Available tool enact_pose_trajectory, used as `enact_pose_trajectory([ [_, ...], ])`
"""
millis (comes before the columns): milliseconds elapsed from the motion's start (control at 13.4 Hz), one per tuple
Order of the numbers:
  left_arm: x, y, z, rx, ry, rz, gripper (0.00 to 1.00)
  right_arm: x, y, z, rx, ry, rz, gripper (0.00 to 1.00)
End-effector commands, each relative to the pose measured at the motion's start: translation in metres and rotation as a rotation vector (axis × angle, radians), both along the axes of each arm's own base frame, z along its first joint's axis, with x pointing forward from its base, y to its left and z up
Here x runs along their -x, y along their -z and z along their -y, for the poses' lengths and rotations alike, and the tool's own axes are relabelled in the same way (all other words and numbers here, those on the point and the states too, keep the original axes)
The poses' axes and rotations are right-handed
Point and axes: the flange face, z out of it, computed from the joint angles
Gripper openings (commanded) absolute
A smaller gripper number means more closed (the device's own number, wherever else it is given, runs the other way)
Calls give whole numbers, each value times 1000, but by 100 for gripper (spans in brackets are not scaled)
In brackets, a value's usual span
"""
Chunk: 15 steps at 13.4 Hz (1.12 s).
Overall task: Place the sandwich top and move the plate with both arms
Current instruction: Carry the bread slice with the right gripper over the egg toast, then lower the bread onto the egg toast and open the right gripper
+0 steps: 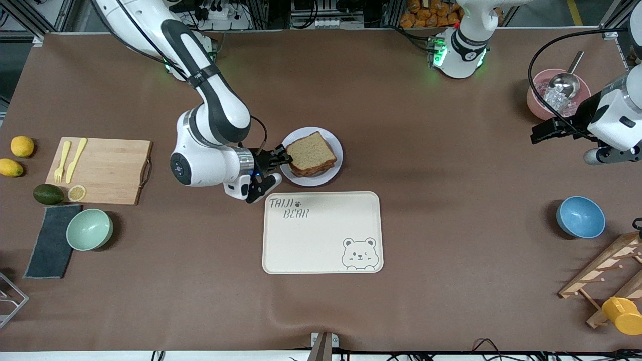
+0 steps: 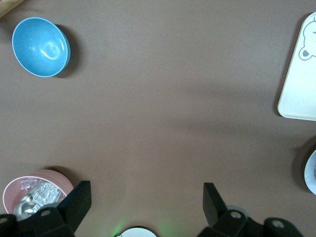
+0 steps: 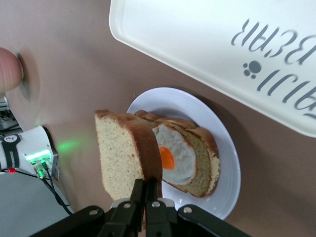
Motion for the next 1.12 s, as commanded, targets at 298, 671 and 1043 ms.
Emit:
enact_pose_trajectory([
  [298, 4, 5, 3, 18, -17, -21, 100, 20, 25, -2, -23, 81, -54, 0],
  [671, 5, 5, 5, 17, -15, -19, 100, 27, 44, 15, -58, 89, -72, 0],
  [1043, 5, 12, 9, 17, -7, 4, 100, 27, 52, 20, -69, 94, -75, 0],
])
